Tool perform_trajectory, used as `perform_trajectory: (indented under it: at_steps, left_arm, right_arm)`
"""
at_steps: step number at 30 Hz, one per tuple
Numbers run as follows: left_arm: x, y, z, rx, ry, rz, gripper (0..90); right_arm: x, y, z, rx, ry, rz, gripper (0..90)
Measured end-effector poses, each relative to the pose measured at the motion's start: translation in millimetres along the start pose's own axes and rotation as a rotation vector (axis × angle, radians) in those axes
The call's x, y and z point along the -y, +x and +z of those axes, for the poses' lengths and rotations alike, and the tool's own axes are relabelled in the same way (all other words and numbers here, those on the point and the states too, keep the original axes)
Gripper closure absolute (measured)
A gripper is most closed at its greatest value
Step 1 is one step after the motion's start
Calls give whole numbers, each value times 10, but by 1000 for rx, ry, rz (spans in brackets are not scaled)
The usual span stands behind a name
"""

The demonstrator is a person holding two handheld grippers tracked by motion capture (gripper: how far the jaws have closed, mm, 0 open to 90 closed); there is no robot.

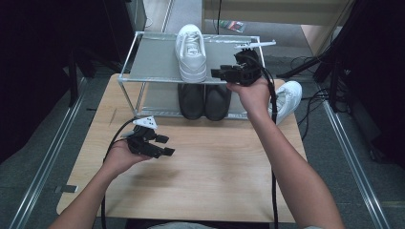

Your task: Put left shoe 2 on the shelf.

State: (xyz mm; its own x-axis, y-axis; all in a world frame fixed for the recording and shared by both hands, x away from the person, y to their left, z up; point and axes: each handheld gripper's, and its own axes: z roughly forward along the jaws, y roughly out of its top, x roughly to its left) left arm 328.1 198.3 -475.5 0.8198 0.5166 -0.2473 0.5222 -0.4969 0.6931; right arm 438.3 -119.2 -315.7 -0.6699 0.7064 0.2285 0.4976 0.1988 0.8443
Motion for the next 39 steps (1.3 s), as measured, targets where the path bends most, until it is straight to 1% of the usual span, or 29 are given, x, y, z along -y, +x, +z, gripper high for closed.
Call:
perform_trajectory:
  at_steps: [2, 3, 6, 7, 11, 13, 15, 18, 21, 27, 28, 29, 30, 33, 34, 36, 39]
  left_arm:
    - [2, 1, -4, 0, -1, -1, 372]
    - [4, 4, -7, -3, -3, 0, 373]
    - [7, 9, -10, -8, 1, -3, 373]
    - [8, 10, -12, -9, 1, -3, 374]
    - [14, 16, -32, -11, -1, 1, 377]
    - [18, 19, -34, -12, -3, -4, 377]
    - [21, 29, -36, -14, 0, -4, 377]
    - [21, 33, -33, -16, -1, -6, 377]
    - [21, 31, -32, -15, -1, -5, 377]
    - [26, 38, -45, -16, 0, -2, 376]
    - [28, 40, -42, -14, -4, -6, 375]
    - [28, 40, -42, -14, -4, -6, 375]
    - [29, 42, -42, -14, -4, -6, 375]
    - [30, 46, -40, -15, -3, -9, 375]
    - [29, 45, -41, -17, 0, -8, 375]
    - [29, 43, -42, -12, 2, -5, 375]
    - [25, 36, -53, -5, -3, 2, 375]
  right_arm:
    - [23, 5, -12, -5, -5, -2, 551]
    - [90, 22, -58, -9, -11, -25, 550]
    - [175, 32, -101, -22, -13, -29, 548]
    - [220, 35, -121, -35, -14, -27, 546]
    - [366, 46, -186, -61, -16, -32, 543]
    - [432, 49, -211, -68, -2, -30, 545]
    - [509, 61, -228, -73, 0, -38, 547]
    - [636, 77, -229, -87, 7, -45, 546]
    - [762, 85, -217, -108, 11, -38, 546]
    - [986, 104, -193, -136, 36, -40, 546]
    - [1024, 106, -189, -143, 36, -43, 546]
    - [1024, 106, -189, -143, 36, -43, 546]
    - [1091, 114, -183, -152, 38, -51, 547]
    - [1195, 120, -181, -166, 40, -49, 547]
    - [1231, 116, -178, -169, 39, -54, 547]
    - [1293, 105, -180, -169, 57, -54, 547]
    - [1393, 80, -197, -171, 65, -59, 548]
